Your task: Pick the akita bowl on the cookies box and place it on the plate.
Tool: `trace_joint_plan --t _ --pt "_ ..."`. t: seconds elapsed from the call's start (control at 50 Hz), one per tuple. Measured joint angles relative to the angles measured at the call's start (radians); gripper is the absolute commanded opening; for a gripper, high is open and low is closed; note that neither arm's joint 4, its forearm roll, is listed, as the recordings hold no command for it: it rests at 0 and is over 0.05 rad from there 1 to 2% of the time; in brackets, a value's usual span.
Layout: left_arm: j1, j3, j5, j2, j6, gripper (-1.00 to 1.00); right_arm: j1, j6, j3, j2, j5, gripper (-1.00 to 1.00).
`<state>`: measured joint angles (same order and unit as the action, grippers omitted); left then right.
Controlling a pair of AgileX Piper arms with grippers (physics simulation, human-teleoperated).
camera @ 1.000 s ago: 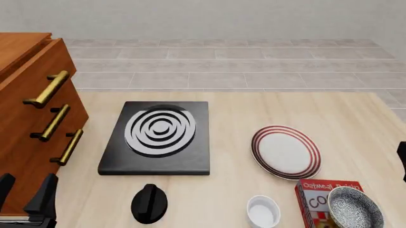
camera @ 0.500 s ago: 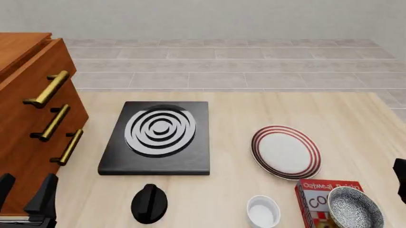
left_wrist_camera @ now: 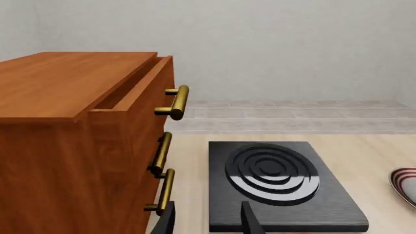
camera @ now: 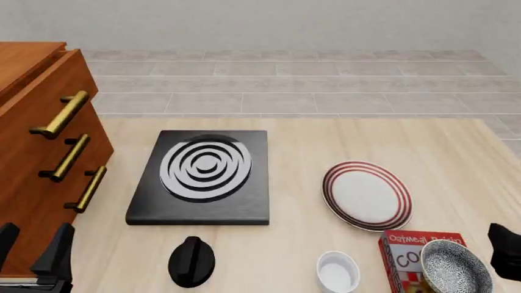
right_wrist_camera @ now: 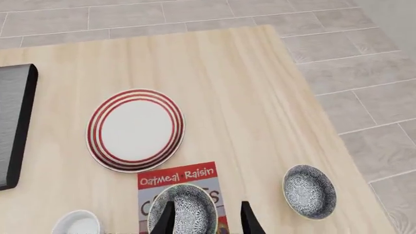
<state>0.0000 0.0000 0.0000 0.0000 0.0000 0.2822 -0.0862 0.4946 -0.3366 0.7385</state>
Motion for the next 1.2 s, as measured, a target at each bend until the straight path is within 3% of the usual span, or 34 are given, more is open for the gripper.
trace_joint_plan --t 1.2 --pt "0.0 0.0 0.0 0.0 0.0 1.0 0.023 0.04 -0.211 -0.026 -0.153 1.0"
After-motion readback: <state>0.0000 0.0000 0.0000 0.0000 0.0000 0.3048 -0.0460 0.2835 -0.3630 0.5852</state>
